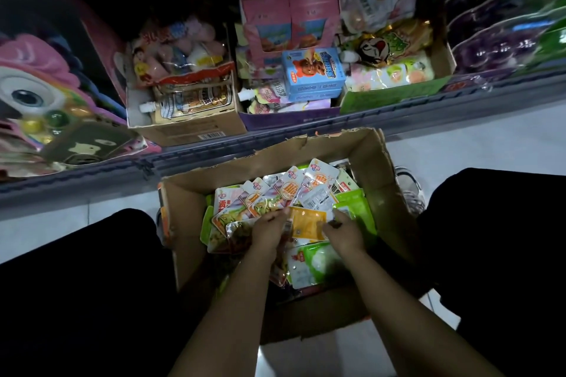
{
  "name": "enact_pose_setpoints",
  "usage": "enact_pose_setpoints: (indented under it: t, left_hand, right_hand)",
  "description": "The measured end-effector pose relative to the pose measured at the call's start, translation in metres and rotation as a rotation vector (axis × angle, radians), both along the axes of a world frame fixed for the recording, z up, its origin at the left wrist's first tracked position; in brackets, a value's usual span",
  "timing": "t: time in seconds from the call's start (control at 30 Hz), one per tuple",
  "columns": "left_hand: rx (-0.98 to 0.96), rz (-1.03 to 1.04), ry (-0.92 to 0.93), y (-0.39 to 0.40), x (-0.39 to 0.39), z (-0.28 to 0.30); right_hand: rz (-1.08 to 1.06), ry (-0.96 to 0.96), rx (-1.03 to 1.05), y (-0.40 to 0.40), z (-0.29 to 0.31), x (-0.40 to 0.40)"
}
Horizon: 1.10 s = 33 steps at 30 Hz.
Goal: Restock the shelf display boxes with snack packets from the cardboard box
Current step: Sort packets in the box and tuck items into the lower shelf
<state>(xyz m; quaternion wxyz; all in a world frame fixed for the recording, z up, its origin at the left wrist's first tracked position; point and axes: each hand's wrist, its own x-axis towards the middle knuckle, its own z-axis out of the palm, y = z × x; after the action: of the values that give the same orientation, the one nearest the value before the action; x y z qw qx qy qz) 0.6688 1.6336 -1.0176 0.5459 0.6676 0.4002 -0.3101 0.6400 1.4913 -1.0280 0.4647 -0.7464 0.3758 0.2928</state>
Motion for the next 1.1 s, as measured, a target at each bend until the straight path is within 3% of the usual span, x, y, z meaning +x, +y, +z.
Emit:
enact_pose_setpoints:
  t: [0.23,0.57,0.7,0.83,0.97,1.1]
  left_hand:
    - [-0.245,0.112,-0.002,0.009,0.002,0.015]
    - [-0.206,-0.298,-0.312,0.023,-0.002,0.092]
    - [-0.166,-0.342,-0.464,0.020,-0.007,0.125]
    - [-0.006,-0.284,-0.663,0.012,-0.007,0.161]
    - [-0.026,-0.182,-0.722,0.003,0.005,0.210]
    - [-0.072,-0.241,-0.803,-0.006,0.020,0.268]
  right_hand:
    - [-0.203,-0.056,0.180,0.005,0.003,0.003]
    - [-0.405,-0.178,0.549,0.009,0.076,0.016]
    - [-0.411,-0.294,0.538,0.010,0.106,0.014]
    - [-0.375,-0.452,0.543,0.007,0.144,0.017]
    - [-0.287,-0.636,0.496,-0.003,0.199,0.022]
    - [-0.156,-0.874,0.433,-0.015,0.265,0.017]
